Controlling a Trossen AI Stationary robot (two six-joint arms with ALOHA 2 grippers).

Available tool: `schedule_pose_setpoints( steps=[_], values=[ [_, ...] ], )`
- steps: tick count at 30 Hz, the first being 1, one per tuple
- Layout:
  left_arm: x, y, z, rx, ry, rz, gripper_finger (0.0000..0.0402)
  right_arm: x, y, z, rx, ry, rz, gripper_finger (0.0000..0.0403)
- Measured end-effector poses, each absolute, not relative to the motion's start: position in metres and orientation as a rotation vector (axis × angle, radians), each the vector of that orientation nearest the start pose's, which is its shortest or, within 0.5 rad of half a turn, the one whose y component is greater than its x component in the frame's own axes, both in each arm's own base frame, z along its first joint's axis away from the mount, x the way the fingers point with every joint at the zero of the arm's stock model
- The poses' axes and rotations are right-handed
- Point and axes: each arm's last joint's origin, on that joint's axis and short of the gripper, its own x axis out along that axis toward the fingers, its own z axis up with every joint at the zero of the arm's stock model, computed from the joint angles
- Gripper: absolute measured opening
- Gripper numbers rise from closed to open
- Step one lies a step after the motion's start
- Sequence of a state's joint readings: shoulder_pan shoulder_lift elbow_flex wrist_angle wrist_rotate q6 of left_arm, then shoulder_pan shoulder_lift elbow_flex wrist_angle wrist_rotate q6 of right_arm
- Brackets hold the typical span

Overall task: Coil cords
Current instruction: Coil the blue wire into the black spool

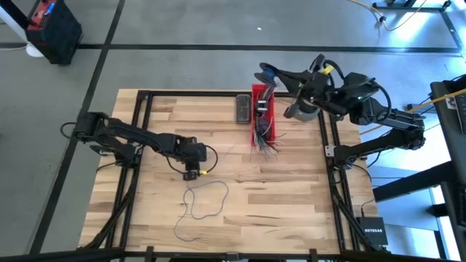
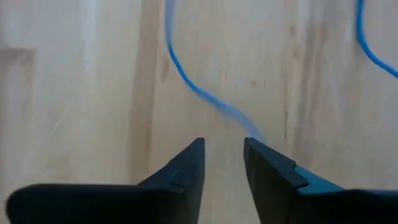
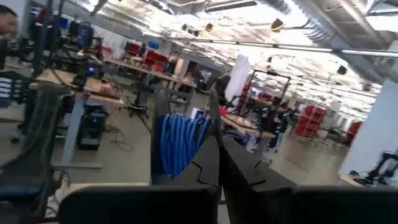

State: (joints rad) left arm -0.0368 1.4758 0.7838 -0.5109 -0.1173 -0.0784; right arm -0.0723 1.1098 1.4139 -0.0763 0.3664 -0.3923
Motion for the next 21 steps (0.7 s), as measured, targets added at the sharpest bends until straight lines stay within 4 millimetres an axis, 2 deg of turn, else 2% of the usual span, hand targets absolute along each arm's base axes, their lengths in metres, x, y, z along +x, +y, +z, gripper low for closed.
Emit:
schedule_pose_setpoints(
  steps=[3, 7, 11, 13, 16, 19, 21],
  values=[
    [0.256, -0.005, 0.195, 0.035, 1.129, 0.138, 0.0116, 0.208, -0.025, 0.489, -0.334, -0.14, -0.454, 0.0007],
    [0.259, -0.003, 0.24, 0.124, 0.807, 0.142, 0.0114, 0.214, -0.025, 0.47, -0.335, -0.135, -0.442, 0.0008],
    [0.267, 0.001, 0.283, 0.195, 0.411, 0.146, 0.0107, 0.229, -0.024, 0.431, -0.345, -0.173, -0.356, 0.0007],
    [0.272, 0.002, 0.297, 0.2, 0.248, 0.162, 0.0104, 0.235, -0.023, 0.408, -0.348, -0.212, -0.313, 0.0007],
    [0.282, 0.002, 0.296, 0.195, 0.134, 0.15, 0.0098, 0.239, -0.021, 0.375, -0.358, -0.267, -0.237, 0.0007],
    [0.293, -0.001, 0.281, 0.213, 0.167, 0.134, 0.0093, 0.239, -0.018, 0.343, -0.35, -0.302, -0.177, 0.0007],
    [0.3, -0.001, 0.272, 0.224, 0.186, 0.128, 0.009, 0.236, -0.016, 0.33, -0.333, -0.337, -0.16, 0.0007]
  ],
)
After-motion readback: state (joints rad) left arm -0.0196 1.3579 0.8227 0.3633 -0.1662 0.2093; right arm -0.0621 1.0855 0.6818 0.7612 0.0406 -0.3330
